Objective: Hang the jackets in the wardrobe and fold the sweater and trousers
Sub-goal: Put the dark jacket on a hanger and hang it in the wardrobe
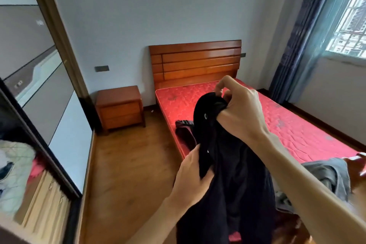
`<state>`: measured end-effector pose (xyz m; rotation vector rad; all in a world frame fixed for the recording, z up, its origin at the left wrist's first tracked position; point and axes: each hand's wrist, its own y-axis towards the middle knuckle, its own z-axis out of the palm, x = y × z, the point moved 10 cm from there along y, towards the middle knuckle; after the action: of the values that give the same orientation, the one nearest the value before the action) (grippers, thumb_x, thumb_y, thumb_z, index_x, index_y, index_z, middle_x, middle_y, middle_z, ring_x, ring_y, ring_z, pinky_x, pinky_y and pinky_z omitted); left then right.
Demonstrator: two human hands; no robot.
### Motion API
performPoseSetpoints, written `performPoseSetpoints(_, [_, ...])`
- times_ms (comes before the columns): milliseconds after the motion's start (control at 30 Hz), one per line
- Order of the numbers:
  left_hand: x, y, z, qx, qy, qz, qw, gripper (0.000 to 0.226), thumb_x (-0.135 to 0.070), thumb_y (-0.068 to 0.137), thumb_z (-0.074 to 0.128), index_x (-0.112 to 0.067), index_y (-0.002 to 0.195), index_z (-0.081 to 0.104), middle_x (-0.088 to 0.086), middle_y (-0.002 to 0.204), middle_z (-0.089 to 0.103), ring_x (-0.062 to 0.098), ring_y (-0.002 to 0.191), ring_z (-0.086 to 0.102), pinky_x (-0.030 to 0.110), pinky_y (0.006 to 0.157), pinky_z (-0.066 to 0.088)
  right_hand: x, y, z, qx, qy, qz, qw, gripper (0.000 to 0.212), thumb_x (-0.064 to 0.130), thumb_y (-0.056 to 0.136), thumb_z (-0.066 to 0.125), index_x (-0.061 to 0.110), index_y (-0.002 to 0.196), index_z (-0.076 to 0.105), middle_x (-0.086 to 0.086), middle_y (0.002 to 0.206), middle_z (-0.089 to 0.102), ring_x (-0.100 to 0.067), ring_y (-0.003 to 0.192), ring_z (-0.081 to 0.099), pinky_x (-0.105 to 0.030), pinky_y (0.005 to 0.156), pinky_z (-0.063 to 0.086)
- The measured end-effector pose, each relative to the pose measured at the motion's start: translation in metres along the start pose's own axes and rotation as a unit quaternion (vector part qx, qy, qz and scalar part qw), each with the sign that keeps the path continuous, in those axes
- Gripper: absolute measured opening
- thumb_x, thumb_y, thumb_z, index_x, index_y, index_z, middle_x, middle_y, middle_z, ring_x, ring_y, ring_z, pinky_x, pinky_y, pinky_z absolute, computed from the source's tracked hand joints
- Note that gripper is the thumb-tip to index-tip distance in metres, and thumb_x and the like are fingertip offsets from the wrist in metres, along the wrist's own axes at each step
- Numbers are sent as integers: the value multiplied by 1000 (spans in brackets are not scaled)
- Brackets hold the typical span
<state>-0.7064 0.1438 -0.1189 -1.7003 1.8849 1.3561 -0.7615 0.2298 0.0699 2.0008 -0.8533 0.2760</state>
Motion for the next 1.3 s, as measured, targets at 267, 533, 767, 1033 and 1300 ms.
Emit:
performPoseSetpoints(267, [67,-9,-117,-127,119,-41,984,29,-3,92,54,-18,115,63,-4,105,69,16,91,67,28,80,54,27,-18,-10,-22,-55,-66,996,36,-5,59,60,20,84,56,8,58,46,-21,52,45,-40,47,47])
performPoseSetpoints(533, [62,-18,-254,-185,317,-11,930,32,7,90,52,-7,115,65,10,106,62,32,85,66,42,71,55,2,-19,87,169,-75,-188,965,48,5,76,77,20,118,58,7,115,67,-17,98,66,-36,81,56])
performPoseSetpoints(767, [59,-4,-326,-180,368,0,912,30,-15,88,33,-20,110,54,7,97,66,33,81,65,43,67,54,-2,2,213,396,10,-155,905,93,56,80,73,58,150,12,23,87,70,-1,58,61,-23,64,54])
performPoseSetpoints(1033, [40,48,-367,-249,391,6,886,36,-7,86,32,-6,111,59,11,96,67,22,83,59,33,72,47,13,67,301,283,119,-195,931,95,43,78,77,34,155,22,1,135,48,-22,121,51,-42,105,45])
performPoseSetpoints(1300, [31,119,-377,-191,476,9,858,23,-12,97,46,-9,113,62,4,104,68,24,89,67,39,77,55,45,125,354,160,157,-239,945,43,6,77,68,13,119,60,-4,111,61,-26,98,56,-37,77,51])
